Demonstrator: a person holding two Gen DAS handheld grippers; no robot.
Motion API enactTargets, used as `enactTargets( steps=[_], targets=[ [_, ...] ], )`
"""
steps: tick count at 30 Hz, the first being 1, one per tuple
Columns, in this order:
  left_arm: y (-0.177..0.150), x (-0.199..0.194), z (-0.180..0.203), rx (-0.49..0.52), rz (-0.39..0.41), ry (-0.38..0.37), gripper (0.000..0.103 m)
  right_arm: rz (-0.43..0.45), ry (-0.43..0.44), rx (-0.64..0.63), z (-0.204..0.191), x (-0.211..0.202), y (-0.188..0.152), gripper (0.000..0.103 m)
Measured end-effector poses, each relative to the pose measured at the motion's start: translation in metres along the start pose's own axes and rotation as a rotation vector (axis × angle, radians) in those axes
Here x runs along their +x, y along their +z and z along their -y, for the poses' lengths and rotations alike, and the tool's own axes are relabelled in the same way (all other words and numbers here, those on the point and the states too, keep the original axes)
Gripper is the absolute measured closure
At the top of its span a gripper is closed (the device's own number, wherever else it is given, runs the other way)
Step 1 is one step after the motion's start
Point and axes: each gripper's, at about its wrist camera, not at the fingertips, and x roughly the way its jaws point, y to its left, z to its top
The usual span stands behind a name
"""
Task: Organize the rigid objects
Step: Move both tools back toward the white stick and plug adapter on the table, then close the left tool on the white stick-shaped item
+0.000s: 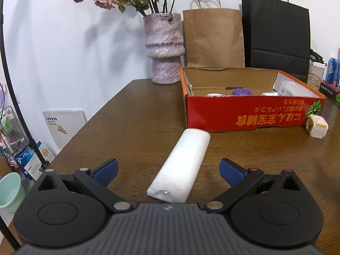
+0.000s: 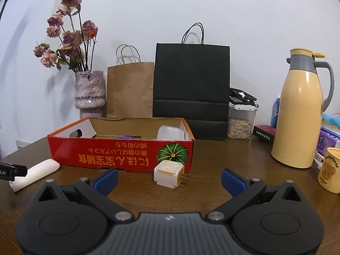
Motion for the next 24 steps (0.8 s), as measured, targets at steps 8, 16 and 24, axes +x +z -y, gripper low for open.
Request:
enactTargets(
  steps=[8,16,24],
  targets=[
    [-0.001,0.019,-0.009,0.022,-0.071,-0.013,0.000,-0.027,-0.023,0.008,0.000,0.006,-0.001,0.000],
    [-0.002,0.034,-0.004,0.060,-0.126,0.005,0.000,-0.045,-0.019,0.024,0.001,0.010,-0.001,0.000],
    [0.008,0.056,-0.007,0.029,-0.146,-0.050,0.001,-0.053,-0.010,0.028,0.001,0.012,-0.001,0.000]
  ],
)
